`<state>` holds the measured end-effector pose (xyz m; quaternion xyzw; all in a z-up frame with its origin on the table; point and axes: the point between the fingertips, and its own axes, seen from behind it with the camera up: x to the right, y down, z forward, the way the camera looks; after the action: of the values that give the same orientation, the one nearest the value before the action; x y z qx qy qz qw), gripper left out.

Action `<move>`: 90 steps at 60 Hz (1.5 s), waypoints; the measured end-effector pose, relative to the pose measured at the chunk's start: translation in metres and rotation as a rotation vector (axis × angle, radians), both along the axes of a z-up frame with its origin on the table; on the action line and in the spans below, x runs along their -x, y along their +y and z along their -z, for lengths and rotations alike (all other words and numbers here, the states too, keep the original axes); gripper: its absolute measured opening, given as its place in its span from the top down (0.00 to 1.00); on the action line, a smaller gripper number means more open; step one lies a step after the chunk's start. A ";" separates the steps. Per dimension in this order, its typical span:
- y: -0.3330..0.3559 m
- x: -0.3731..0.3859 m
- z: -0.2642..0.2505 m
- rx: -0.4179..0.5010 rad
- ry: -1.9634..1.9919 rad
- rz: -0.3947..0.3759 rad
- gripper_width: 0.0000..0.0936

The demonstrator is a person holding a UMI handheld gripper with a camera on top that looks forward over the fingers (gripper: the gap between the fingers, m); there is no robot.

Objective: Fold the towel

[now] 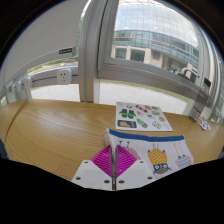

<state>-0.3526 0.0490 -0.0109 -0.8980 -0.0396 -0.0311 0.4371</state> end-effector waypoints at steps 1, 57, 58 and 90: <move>0.000 0.000 0.000 0.000 0.008 0.001 0.97; -0.016 -0.321 -0.021 -0.041 0.157 0.093 0.35; -0.018 -0.322 -0.025 -0.049 0.166 0.089 0.34; -0.145 -0.261 -0.119 -0.245 0.152 0.029 0.20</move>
<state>-0.0911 -0.0965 0.1083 -0.8381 0.0108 0.0263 0.5448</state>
